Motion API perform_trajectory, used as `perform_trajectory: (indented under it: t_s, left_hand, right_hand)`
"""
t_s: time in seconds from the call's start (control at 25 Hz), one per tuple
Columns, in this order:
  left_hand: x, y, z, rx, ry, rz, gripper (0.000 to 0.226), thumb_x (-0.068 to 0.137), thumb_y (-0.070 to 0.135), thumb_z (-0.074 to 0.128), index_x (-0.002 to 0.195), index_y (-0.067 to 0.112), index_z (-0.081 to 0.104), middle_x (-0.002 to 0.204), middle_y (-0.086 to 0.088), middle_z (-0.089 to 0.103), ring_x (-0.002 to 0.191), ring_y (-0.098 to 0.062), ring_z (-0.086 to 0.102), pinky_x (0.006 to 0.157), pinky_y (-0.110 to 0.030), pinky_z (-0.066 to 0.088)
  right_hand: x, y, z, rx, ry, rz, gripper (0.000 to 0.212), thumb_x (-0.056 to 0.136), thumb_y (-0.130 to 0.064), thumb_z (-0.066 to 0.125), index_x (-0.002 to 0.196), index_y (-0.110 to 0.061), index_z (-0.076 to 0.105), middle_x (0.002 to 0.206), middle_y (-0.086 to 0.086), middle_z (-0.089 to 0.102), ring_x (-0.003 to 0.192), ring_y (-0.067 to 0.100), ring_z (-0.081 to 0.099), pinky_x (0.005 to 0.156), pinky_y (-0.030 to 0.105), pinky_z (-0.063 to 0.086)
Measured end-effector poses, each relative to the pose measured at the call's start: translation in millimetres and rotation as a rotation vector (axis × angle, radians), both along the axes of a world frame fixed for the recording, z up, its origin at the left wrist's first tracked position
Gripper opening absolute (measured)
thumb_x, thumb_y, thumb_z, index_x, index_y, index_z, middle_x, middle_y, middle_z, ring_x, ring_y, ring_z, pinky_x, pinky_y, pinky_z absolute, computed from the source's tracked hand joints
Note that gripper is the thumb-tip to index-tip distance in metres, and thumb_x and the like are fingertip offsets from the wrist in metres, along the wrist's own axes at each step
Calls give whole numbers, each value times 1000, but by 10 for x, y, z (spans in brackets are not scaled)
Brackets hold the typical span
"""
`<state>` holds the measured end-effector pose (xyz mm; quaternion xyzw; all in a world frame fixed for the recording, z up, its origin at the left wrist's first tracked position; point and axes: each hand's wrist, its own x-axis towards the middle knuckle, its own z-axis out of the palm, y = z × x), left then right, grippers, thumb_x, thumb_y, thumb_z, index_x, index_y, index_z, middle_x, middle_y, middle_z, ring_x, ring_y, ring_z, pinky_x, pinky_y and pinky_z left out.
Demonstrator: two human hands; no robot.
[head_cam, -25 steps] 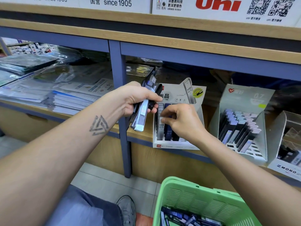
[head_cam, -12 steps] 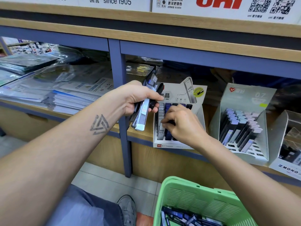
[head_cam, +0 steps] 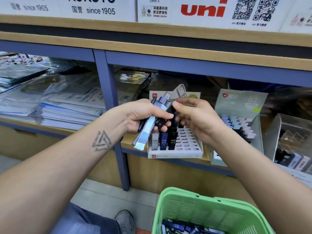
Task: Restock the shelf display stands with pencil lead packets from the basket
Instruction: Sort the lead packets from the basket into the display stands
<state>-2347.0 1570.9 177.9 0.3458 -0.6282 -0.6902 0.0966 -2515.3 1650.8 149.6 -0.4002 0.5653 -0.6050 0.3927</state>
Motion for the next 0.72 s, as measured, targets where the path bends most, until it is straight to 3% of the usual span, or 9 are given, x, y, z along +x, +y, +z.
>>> perform_trajectory:
  t_s: [0.2,0.32,0.44,0.52,0.64,0.72]
  left_hand:
    - [-179,40,36,134,55,36,9,95,17,64,98,9,66,77,-10,68,58,-17,65,40,-18,47]
    - [-209,13,57,188,72,110,10,97,12,59,100,5,65,78,-17,69,50,-19,65,38,-20,49]
    - [-243,-30,29,116,17,126,7,95,6,59,98,4,66,82,-18,72,51,-17,64,40,-19,49]
    - [-283,-55,8,65,-2,163,6,93,4,61,96,3,66,78,-17,72,50,-15,62,41,-18,48]
    - [-340,-103,-2,-26,1,215,5,92,3,63,94,-1,65,68,-15,68,45,-14,59,39,-18,47]
    - [-385,-121,-8,-94,32,236,15,88,1,67,101,-4,64,69,-16,67,45,-15,59,39,-20,46]
  right_hand:
    - [-157,91,63,-27,-208,-99,18,89,-2,72,105,2,64,75,10,68,54,11,63,51,17,51]
    - [-283,140,50,-42,-226,-152,17,89,0,70,104,1,61,76,12,70,56,14,66,52,18,54]
    - [-359,163,15,-41,-203,-167,12,89,3,69,96,-1,61,74,10,71,61,17,69,59,21,58]
    - [-418,180,-5,-25,-70,-146,10,88,2,71,92,-5,66,73,5,71,66,17,70,65,24,57]
    - [-457,199,-13,33,437,-65,8,83,-7,80,88,-13,77,77,-1,75,74,7,68,74,23,53]
    - [-394,212,44,29,534,65,12,82,-11,82,92,-14,78,81,1,76,77,6,69,78,22,53]
